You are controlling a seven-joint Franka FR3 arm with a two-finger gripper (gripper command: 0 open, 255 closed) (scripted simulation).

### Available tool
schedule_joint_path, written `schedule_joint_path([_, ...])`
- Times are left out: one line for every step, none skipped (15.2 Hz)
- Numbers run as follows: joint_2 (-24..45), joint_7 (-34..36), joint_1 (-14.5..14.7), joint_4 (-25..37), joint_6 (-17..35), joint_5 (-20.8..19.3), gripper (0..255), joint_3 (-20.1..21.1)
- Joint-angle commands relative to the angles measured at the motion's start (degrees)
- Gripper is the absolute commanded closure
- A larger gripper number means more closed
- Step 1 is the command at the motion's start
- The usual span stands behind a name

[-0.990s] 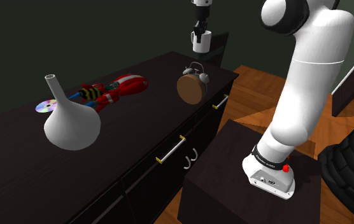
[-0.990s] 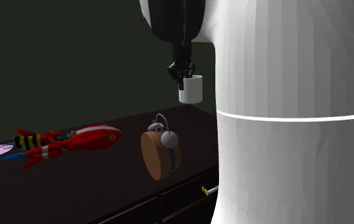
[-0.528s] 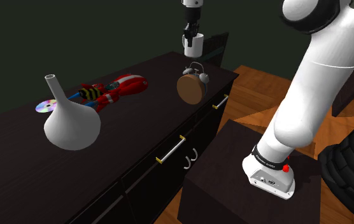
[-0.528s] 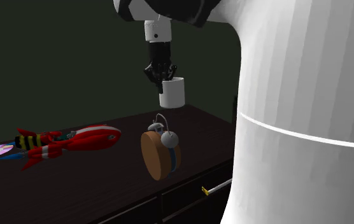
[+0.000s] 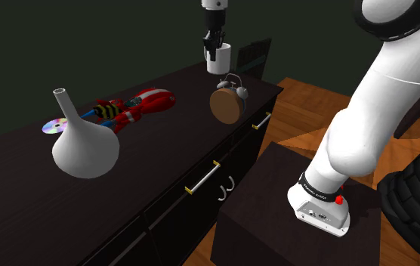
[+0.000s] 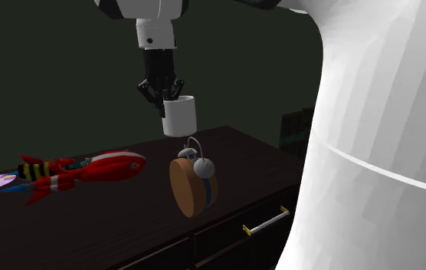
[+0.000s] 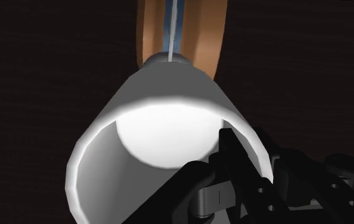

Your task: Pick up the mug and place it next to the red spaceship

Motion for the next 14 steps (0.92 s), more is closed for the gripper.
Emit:
schedule_joint_path([-0.9, 3.1, 1.5, -1.4, 0.5, -0.1, 255, 1.5])
schedule_joint_path([-1.1, 4.4, 2.1, -1.7, 0.5, 0.0, 255, 2.2])
schedule_joint_path([-1.3, 5.8, 2.8, -1.9, 0.4, 0.0, 255, 2.9])
schedule_joint_path([-1.5, 7.2, 3.5, -2.0, 0.4, 0.1, 255, 3.6])
schedule_joint_path([-1.5, 8.5, 4.1, -2.1, 0.4, 0.2, 255, 4.3])
schedule_joint_path([-1.5, 9.9, 4.8, -2.1, 0.4, 0.3, 255, 5.0])
schedule_joint_path([-1.5, 11.2, 5.4, -2.0, 0.3, 0.4, 255, 5.7])
schedule_joint_path([-1.4, 12.5, 6.1, -1.9, 0.3, 0.5, 255, 6.4])
schedule_joint_path([-1.2, 13.9, 6.7, -1.7, 0.2, 0.6, 255, 7.1])
schedule_joint_path([-1.0, 15.2, 7.4, -1.5, 0.1, 0.7, 255, 7.8])
schedule_joint_path([-0.7, 16.5, 8.0, -1.1, 0.1, 0.8, 255, 8.5])
schedule_joint_path([0.0, 19.0, 9.3, -0.3, -0.1, 1.0, 255, 9.7])
schedule_joint_path([-0.1, 19.0, 9.3, -1.2, 0.7, 1.0, 255, 9.8])
schedule_joint_path([-0.2, 19.0, 9.3, -2.0, 1.4, 1.0, 255, 9.8])
